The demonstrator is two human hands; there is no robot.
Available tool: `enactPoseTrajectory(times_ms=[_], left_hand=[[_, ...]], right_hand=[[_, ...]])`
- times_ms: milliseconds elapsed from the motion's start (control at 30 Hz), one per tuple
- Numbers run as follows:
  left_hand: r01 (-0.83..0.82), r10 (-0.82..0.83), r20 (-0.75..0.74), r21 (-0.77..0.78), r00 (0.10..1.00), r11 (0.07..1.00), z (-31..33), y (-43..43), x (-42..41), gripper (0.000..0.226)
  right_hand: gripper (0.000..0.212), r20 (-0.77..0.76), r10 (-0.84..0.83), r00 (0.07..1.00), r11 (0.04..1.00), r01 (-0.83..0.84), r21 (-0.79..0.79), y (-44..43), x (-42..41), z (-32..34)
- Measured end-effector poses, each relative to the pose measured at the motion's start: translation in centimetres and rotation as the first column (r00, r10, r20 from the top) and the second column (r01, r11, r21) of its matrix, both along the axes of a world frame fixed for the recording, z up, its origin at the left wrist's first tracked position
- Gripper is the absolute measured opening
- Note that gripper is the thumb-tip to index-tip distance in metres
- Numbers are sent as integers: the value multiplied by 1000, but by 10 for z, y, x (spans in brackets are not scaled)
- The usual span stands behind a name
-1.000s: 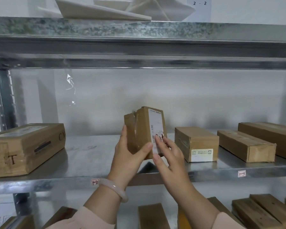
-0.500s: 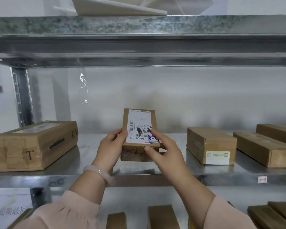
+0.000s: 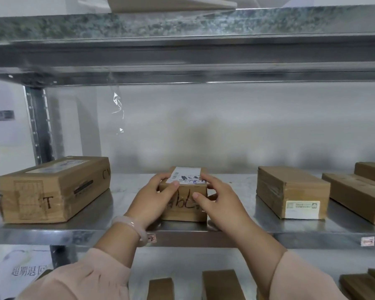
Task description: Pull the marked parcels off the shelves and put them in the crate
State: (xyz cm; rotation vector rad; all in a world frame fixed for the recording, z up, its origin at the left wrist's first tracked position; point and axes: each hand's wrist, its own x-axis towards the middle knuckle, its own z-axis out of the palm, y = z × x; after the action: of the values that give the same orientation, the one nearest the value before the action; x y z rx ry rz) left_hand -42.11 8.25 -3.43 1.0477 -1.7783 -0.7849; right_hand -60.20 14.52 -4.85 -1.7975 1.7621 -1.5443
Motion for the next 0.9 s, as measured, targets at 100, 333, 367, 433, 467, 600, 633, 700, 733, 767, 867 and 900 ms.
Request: enactPoseTrajectory(times_ms=[100, 333, 367, 433, 467, 600, 633, 700, 733, 767, 867, 900], left_hand=[[-47, 55, 49, -138, 997, 989, 6, 3, -3, 40], [-56, 122, 91, -531, 988, 846, 35, 42, -55, 48], [-42, 104, 81, -553, 991, 832, 37, 47, -67, 48], [10, 35, 68, -569, 997, 823, 38, 58, -96, 46], [47, -12, 66, -558, 998, 829, 36, 62, -112, 45], [208, -184, 97, -428, 978, 879, 19, 74, -172, 47], [230, -202, 112, -404, 973, 885, 15, 73, -183, 47], [242, -213, 122, -349, 969, 905, 12, 68, -201, 47], [238, -212, 117, -319, 970, 917, 12, 64, -208, 47], [238, -215, 112, -284, 970, 929, 12, 59, -216, 48], [272, -266, 66, -106, 962, 956, 14, 48, -237, 53], [284, -281, 51, -49, 958, 958, 13, 45, -243, 56]], right_hand=[[61, -73, -13, 997, 999, 10, -44, 8, -6, 2], [54, -323, -265, 909, 935, 160, -317, 49, -43, 26], [54, -337, -305, 891, 919, 182, -351, 56, -53, 30], [54, -340, -374, 863, 891, 232, -390, 71, -76, 37], [54, -329, -404, 853, 881, 267, -390, 78, -89, 39], [53, -234, -467, 853, 874, 403, -272, 103, -143, 33], [54, -209, -484, 849, 867, 435, -241, 107, -156, 31], [54, -156, -532, 832, 843, 505, -183, 110, -180, 31], [55, -122, -548, 828, 835, 531, -145, 109, -191, 33], [55, -80, -543, 836, 839, 536, -98, 107, -199, 35], [61, 83, -460, 884, 887, 455, 72, 92, -212, 38], [64, 137, -444, 886, 895, 430, 119, 88, -213, 37]])
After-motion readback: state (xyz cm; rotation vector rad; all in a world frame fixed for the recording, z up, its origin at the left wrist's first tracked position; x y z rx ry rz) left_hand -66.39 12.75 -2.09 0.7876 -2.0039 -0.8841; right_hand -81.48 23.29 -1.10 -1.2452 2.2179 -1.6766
